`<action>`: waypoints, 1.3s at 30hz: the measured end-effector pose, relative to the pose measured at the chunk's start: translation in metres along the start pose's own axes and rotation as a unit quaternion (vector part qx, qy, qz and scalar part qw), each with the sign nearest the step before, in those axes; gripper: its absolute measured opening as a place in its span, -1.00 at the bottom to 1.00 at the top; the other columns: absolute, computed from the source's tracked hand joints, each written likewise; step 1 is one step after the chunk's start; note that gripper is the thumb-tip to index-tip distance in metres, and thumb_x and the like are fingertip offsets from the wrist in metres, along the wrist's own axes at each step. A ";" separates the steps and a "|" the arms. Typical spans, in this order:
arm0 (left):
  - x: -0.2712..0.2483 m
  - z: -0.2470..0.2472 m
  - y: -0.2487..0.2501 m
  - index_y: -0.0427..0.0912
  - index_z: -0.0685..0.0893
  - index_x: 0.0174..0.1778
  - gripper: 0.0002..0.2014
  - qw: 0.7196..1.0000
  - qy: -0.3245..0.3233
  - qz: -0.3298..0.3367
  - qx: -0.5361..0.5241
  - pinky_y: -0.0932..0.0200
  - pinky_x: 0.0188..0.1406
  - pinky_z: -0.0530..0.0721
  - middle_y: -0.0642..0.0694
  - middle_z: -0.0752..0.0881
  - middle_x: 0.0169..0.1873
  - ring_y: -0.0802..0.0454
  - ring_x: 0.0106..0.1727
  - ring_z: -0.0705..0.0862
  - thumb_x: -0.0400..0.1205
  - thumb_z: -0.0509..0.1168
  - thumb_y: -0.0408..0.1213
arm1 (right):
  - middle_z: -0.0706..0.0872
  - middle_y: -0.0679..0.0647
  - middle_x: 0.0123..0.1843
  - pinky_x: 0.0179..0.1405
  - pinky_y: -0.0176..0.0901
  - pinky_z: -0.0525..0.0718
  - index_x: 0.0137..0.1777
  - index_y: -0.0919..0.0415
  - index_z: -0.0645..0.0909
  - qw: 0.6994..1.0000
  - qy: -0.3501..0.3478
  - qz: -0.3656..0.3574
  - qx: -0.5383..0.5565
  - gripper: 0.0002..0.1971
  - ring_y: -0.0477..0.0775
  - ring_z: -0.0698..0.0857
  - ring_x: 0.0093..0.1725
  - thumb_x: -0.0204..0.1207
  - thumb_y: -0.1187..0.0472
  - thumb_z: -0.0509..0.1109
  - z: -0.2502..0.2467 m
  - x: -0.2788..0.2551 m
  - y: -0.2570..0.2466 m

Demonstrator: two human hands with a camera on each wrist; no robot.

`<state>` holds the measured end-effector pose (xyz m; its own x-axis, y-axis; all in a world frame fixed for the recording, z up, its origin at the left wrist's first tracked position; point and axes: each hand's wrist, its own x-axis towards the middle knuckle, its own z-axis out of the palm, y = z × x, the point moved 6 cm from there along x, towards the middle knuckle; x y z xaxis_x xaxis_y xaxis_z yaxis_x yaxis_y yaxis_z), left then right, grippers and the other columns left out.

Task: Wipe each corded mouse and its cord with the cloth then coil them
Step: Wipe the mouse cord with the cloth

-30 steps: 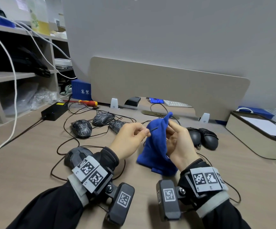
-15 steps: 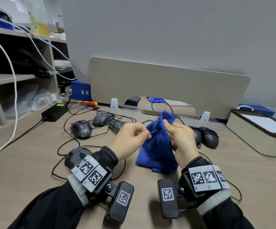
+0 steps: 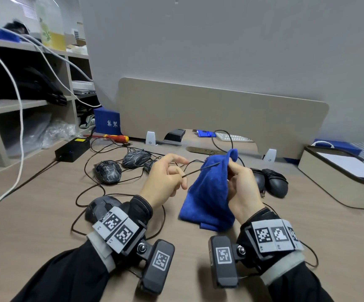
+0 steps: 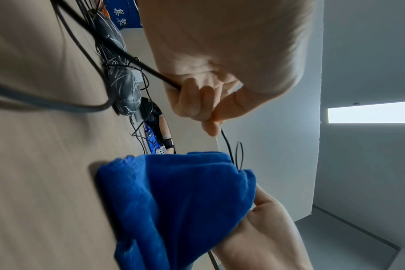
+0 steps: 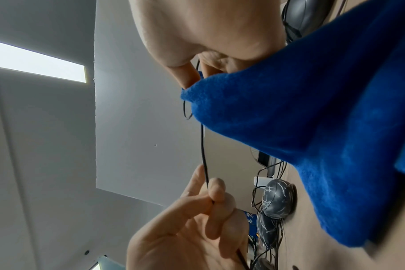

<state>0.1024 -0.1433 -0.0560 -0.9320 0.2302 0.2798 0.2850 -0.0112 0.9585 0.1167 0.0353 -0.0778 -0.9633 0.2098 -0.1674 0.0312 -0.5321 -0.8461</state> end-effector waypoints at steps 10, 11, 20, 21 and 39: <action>-0.004 0.007 0.005 -0.30 0.52 0.21 -0.65 0.999 -0.021 0.028 -0.006 0.26 -0.68 0.41 -0.17 0.73 -0.46 -0.03 -0.60 0.46 0.58 0.22 -0.72 | 0.81 0.19 -0.15 -0.23 -0.20 0.66 0.10 0.34 0.75 0.967 -0.130 -0.071 -0.209 -0.82 0.10 0.78 -0.14 0.64 0.25 0.39 0.033 -0.018 0.009; -0.005 0.008 0.005 -0.32 0.51 0.22 -0.65 0.999 -0.025 0.031 0.000 0.25 -0.69 0.44 -0.20 0.70 -0.48 -0.04 -0.61 0.49 0.58 0.22 -0.72 | 0.81 0.20 -0.15 -0.29 -0.22 0.65 0.13 0.34 0.76 0.958 -0.121 -0.092 -0.242 -0.81 0.10 0.77 -0.16 0.63 0.25 0.41 0.033 -0.019 0.009; -0.006 0.013 0.005 -0.26 0.46 0.16 -0.75 0.999 -0.036 0.002 -0.019 0.36 -0.69 0.32 -0.35 0.80 -0.26 0.02 -0.69 0.37 0.67 0.18 -0.65 | 0.77 0.07 -0.35 -0.30 -0.18 0.63 -0.11 0.27 0.76 0.952 -0.009 -0.165 -0.257 -0.67 -0.01 0.71 -0.30 0.73 0.07 0.31 0.018 -0.019 -0.012; -0.006 0.012 0.005 -0.25 0.45 0.17 -0.74 0.999 -0.035 0.005 -0.013 0.35 -0.69 0.31 -0.33 0.81 -0.27 0.00 -0.69 0.38 0.67 0.19 -0.65 | 0.75 0.04 -0.37 -0.31 -0.17 0.61 -0.12 0.27 0.75 0.951 0.005 -0.166 -0.261 -0.65 -0.02 0.70 -0.31 0.73 0.04 0.31 0.014 -0.016 -0.013; -0.004 0.010 0.005 -0.30 0.40 0.23 -0.73 0.995 -0.058 -0.001 -0.080 0.29 -0.76 0.39 -0.36 0.82 -0.20 -0.05 -0.69 0.51 0.70 0.08 -0.68 | 0.86 0.23 -0.16 -0.06 -0.11 0.76 0.01 0.41 0.75 0.966 0.000 -0.122 -0.230 -0.48 0.15 0.85 -0.08 0.73 -0.08 0.19 0.005 0.002 -0.010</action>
<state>0.1098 -0.1349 -0.0532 -0.8976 0.3416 0.2785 0.2356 -0.1623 0.9582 0.1131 0.0371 -0.0675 -0.9569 0.2826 0.0663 -0.0828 -0.0470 -0.9955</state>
